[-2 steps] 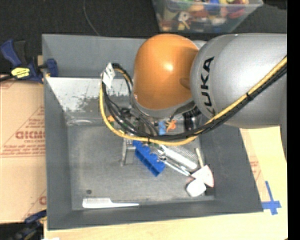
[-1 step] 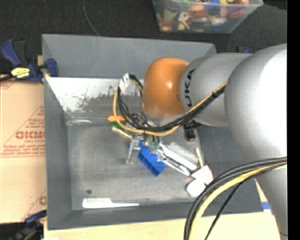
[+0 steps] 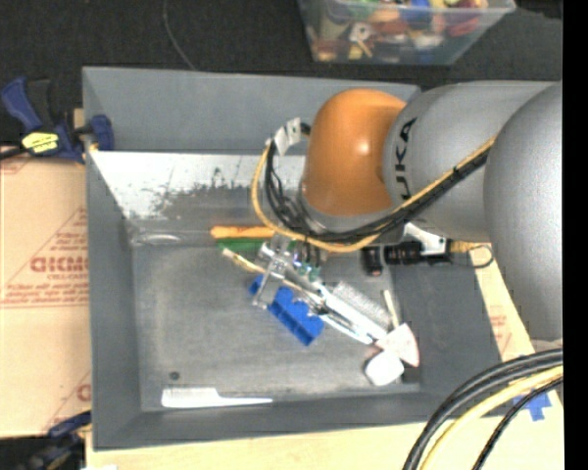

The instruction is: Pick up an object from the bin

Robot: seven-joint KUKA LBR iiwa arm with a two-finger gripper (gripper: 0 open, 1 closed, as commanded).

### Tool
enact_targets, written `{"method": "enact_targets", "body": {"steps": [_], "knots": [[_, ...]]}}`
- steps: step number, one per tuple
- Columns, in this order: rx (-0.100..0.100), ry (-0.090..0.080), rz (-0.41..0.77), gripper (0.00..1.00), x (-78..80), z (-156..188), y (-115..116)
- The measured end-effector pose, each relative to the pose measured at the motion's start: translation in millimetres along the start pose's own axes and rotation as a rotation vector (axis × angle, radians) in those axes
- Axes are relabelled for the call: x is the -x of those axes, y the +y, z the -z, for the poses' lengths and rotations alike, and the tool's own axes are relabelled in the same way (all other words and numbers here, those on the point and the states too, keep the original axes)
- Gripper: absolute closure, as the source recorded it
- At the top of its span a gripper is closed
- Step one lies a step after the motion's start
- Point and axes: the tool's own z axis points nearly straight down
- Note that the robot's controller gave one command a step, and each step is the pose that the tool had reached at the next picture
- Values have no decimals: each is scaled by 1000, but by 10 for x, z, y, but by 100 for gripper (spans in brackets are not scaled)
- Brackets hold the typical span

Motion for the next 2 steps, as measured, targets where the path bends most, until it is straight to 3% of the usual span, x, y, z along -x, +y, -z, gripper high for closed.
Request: {"method": "enact_targets", "body": {"steps": [1, 2], "knots": [[-10, 11, -72, 0, -39, -644, -250], [15, -15, -301, 0, 25, -901, -376]]}}
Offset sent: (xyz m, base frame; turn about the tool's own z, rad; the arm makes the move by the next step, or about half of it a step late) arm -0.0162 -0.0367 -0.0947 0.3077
